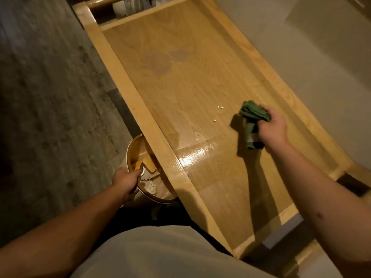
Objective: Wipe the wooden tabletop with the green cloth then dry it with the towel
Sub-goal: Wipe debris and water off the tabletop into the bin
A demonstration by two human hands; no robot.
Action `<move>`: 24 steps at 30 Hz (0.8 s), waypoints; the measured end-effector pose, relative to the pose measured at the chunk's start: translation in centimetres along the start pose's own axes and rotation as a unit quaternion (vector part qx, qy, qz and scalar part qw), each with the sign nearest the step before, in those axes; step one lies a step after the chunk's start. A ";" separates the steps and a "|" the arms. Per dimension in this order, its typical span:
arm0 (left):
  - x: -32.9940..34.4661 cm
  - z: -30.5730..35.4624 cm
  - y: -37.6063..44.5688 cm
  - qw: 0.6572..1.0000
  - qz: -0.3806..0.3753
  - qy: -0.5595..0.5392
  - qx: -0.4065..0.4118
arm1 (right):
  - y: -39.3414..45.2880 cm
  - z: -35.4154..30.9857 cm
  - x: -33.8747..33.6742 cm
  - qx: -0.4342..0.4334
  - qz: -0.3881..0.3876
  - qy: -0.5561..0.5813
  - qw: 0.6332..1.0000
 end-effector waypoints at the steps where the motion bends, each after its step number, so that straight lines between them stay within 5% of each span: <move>1: 0.1 0.0 0.0 1.000 -0.001 -0.002 -0.004 | 1.4 0.4 -1.2 -0.006 0.033 -0.015 0.999; 4: 0.2 0.1 0.0 1.000 0.009 -0.008 -0.003 | 5.0 2.5 -3.3 -0.004 0.045 -0.112 0.993; 9: 0.1 0.3 -0.4 1.000 0.007 -0.010 -0.011 | 5.3 5.3 0.1 -0.075 -0.121 -0.394 0.908; 24: 1.0 0.8 -0.4 1.000 0.020 -0.005 0.009 | -1.6 1.6 9.3 -0.203 -0.190 -0.452 0.848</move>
Point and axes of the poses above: each hand's wrist, its own y-axis towards the middle knuckle, its own x-axis out of the palm, z = x × y, the point moved 2 cm from there along y, towards the middle knuckle, and after that the axes turned 3 degrees about -y, right-handed, at the moved point
